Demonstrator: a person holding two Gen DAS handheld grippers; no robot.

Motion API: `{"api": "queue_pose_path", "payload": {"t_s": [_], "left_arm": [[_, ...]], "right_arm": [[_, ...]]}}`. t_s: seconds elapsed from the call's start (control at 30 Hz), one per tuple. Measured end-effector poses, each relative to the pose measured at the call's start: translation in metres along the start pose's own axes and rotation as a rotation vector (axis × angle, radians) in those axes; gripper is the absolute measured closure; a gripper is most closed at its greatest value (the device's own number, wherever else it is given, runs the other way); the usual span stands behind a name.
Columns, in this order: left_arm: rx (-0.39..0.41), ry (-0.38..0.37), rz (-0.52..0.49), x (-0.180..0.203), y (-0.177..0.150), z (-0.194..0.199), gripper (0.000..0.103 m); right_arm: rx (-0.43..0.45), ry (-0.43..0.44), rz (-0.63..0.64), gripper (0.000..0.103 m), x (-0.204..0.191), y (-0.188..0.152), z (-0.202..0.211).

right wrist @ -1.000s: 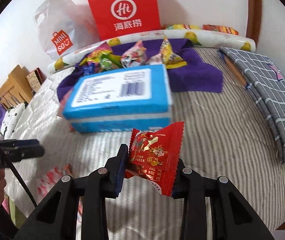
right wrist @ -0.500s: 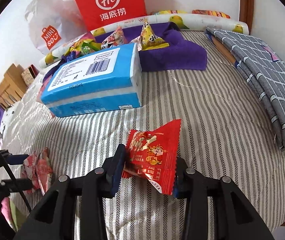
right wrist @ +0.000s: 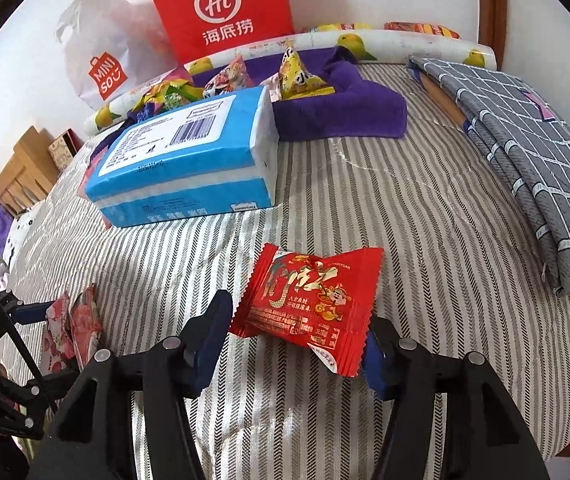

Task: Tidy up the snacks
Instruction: 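Lift the red packet with the right tool while the left tool grasps the pink-white strawberry bag, then carry both held snacks up and over the purple towel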

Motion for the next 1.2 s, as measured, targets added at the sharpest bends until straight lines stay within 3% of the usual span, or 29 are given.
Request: {"api": "queue_pose_path", "payload": {"t_s": [0.1,0.27,0.47,0.53,0.87,1.2], "left_arm": [[0.010,-0.009,0.034,-0.011,0.001,0.004,0.047],[0.012,-0.033,0.108,-0.030,0.000,0.009,0.049],[0.023,-0.060,0.211,-0.050,0.006,0.013,0.050],[0.033,-0.050,0.224,-0.055,0.011,0.016,0.050],[0.092,-0.064,0.244,-0.068,0.045,0.028,0.050],[0.136,-0.111,0.260,-0.074,0.099,0.029,0.050]], "right_arm": [[0.013,-0.015,0.026,0.048,-0.003,-0.001,-0.001],[0.017,0.011,0.021,0.067,-0.003,0.000,0.002],[0.028,0.029,0.023,0.069,-0.006,0.003,0.006],[0.034,0.042,0.023,0.075,-0.009,0.004,0.007],[0.062,0.104,0.020,0.077,-0.019,0.020,0.015],[0.182,0.165,0.006,0.077,-0.027,0.071,0.037]]}}
Point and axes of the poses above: each gripper's, at about its wrist camera, not at the fingertips, and z roughly against the way its jaws point, x to its right, y to its top, the point moved 1 cm from there along -z, roughly the way its jaws point, and after that the axes turned 12 degrees about x, right-handed, at the moved point
